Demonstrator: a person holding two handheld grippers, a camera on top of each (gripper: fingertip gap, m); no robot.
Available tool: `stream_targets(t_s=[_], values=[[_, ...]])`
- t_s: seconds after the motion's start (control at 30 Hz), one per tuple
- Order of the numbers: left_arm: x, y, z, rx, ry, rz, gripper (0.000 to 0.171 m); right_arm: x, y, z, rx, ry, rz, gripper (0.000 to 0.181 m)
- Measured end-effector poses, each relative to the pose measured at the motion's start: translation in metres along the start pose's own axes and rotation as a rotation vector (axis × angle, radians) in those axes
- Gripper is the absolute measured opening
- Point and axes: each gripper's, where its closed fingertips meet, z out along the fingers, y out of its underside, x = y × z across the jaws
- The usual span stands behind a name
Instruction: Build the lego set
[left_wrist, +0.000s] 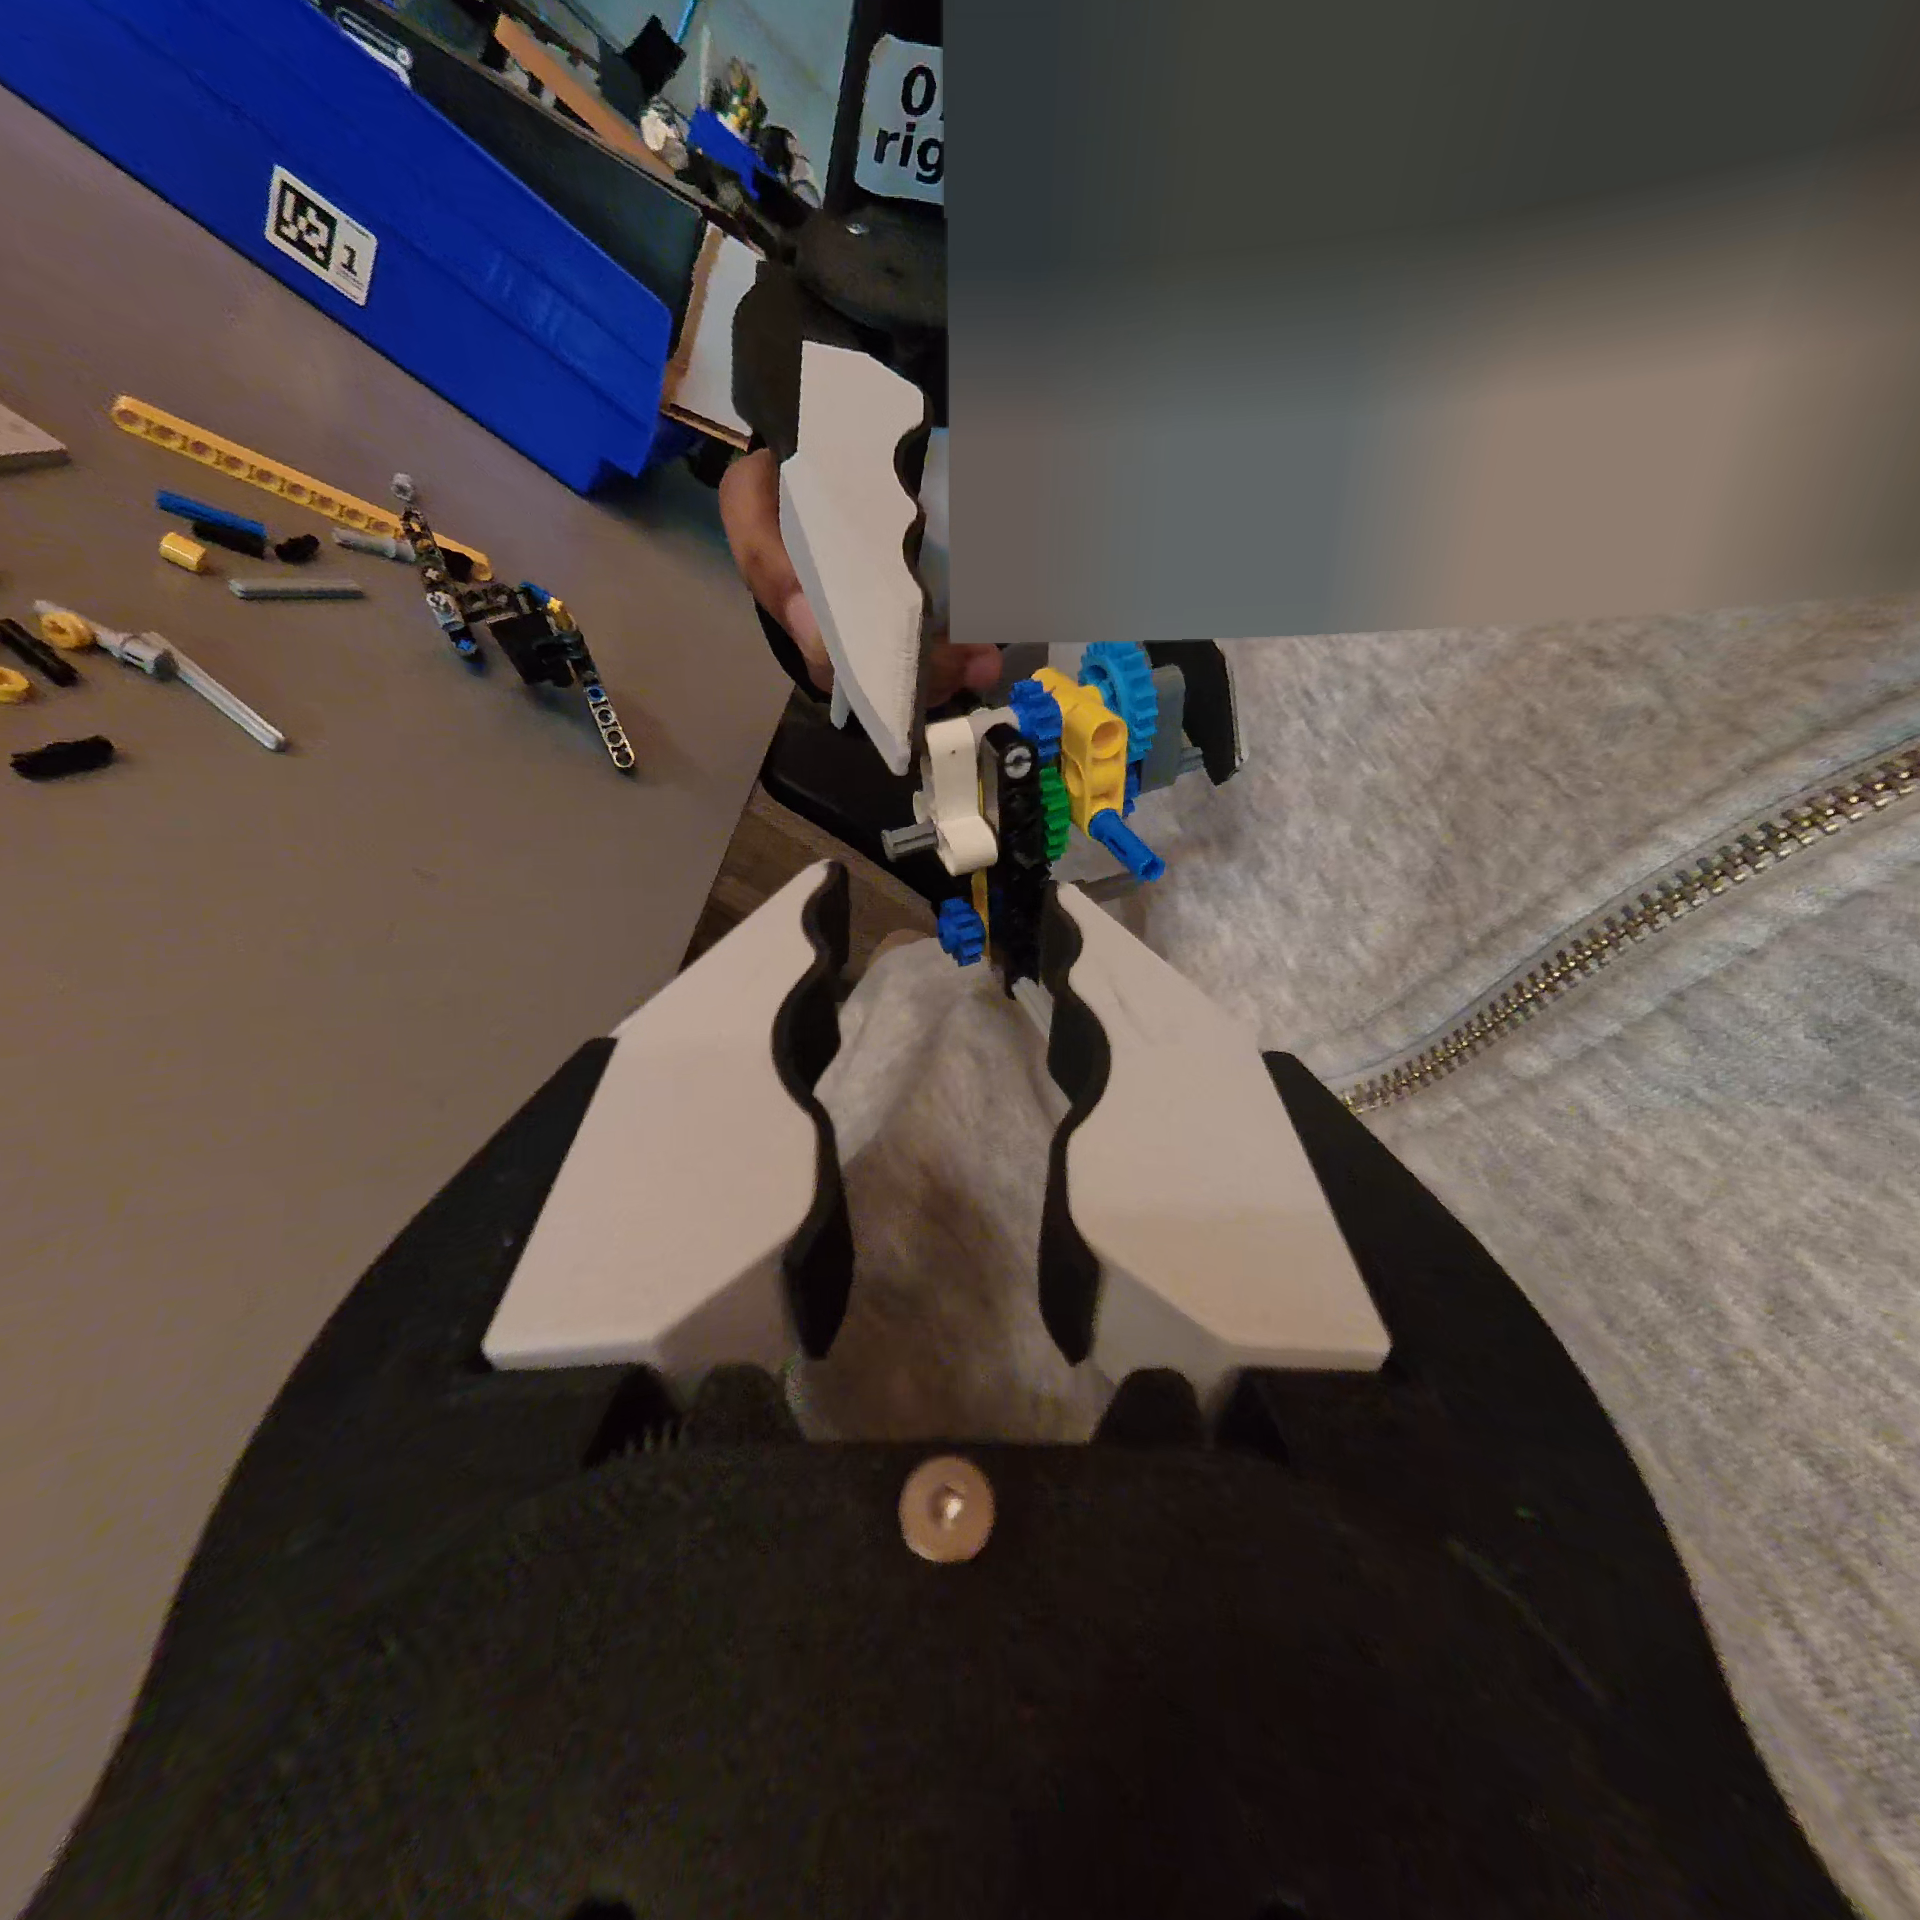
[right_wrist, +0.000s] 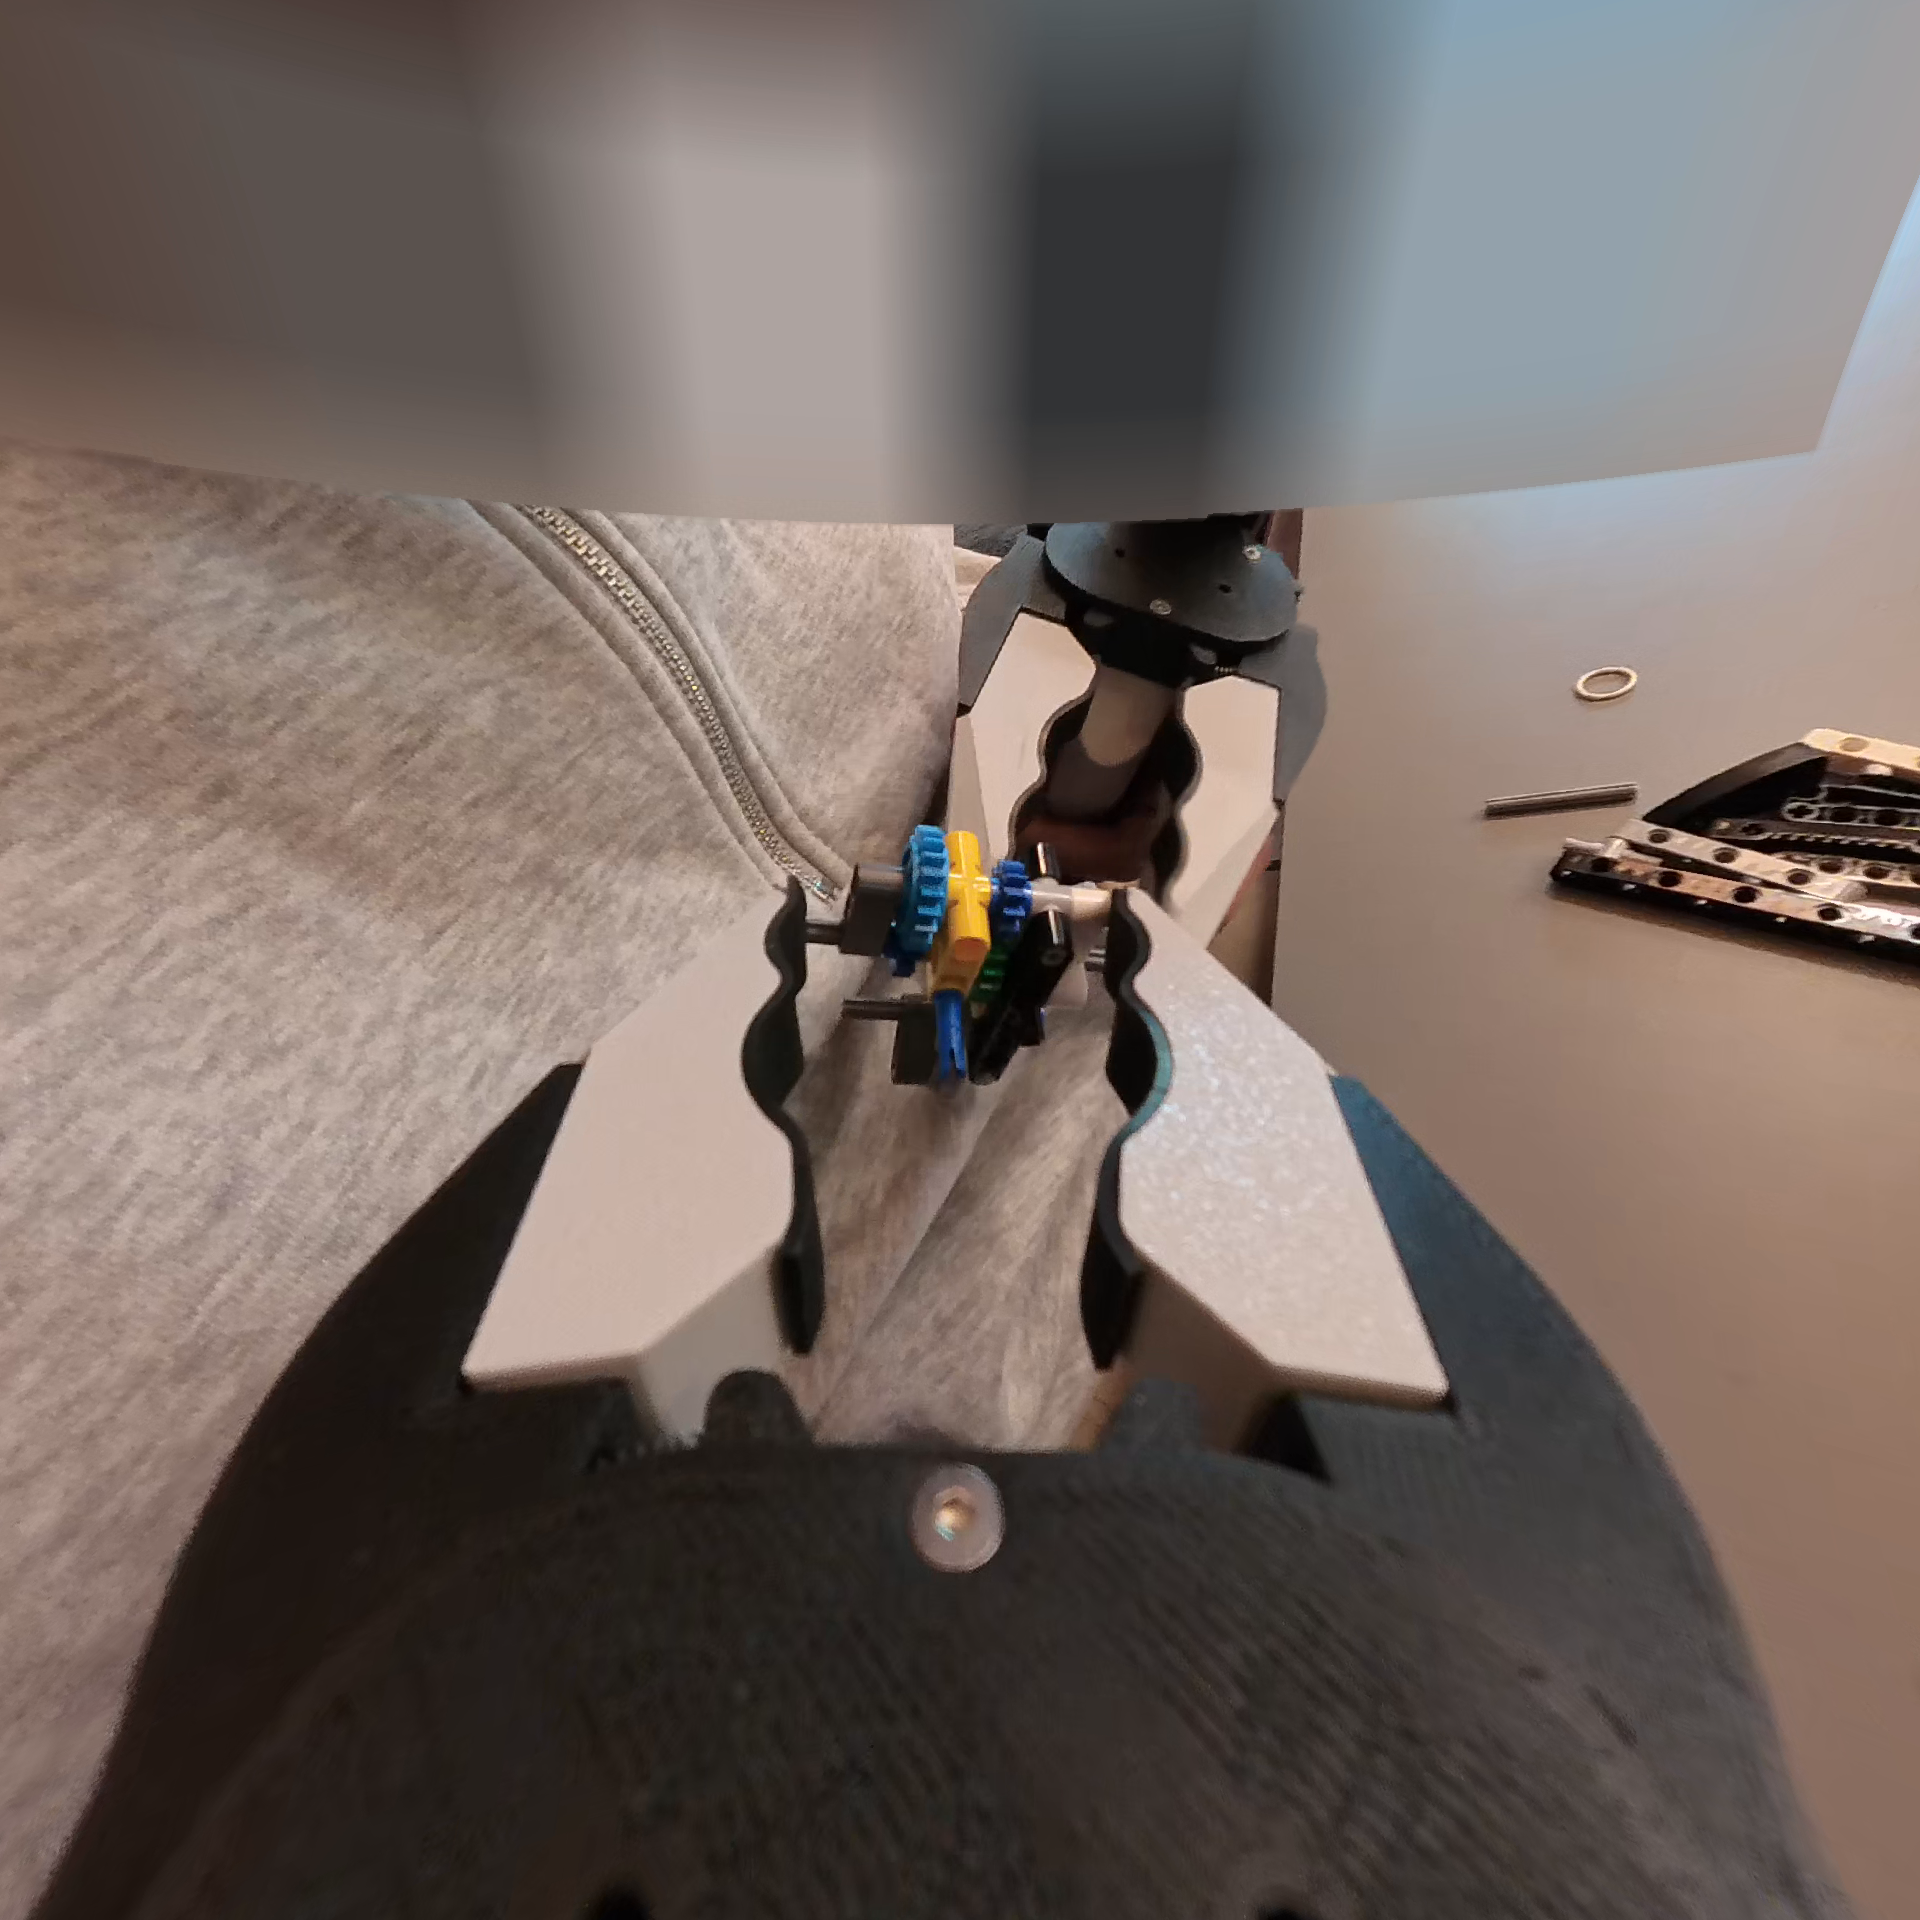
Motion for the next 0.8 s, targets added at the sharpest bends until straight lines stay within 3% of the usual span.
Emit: stream_targets(t_s=[0.8], values=[[0.0074,0.0025,0.0048,-0.008,0.001,0.058,0.015,-0.0013,0.0016,0.0011,0.008,-0.039,0.064,0.057]])
